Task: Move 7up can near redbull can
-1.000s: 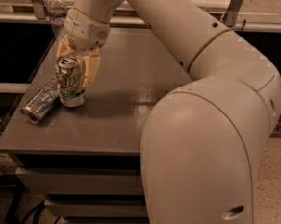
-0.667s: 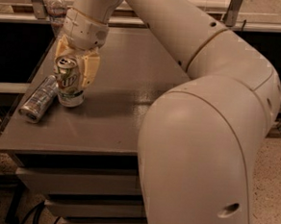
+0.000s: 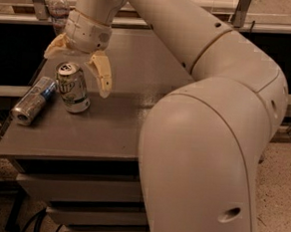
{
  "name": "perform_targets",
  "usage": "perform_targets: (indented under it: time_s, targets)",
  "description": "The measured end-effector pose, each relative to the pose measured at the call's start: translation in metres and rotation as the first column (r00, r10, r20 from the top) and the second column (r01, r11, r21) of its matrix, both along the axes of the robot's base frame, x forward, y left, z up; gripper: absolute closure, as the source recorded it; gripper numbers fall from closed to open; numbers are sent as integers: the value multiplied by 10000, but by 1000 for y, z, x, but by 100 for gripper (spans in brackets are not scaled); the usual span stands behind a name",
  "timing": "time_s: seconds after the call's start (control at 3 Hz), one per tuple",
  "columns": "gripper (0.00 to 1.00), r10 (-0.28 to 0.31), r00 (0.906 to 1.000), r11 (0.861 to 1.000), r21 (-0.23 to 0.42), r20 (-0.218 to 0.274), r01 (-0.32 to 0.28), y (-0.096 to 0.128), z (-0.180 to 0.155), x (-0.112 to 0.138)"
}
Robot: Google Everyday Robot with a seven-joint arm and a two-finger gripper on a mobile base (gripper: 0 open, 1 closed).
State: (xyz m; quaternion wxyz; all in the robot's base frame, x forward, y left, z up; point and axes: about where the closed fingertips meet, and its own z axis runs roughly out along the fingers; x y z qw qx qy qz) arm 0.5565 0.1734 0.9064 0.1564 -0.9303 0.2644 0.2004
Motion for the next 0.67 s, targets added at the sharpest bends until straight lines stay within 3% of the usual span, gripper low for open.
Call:
perform_targets:
  time_s: [0.67]
  targets:
    - [0, 110, 9999, 9999, 87, -60, -109, 2, 0, 2]
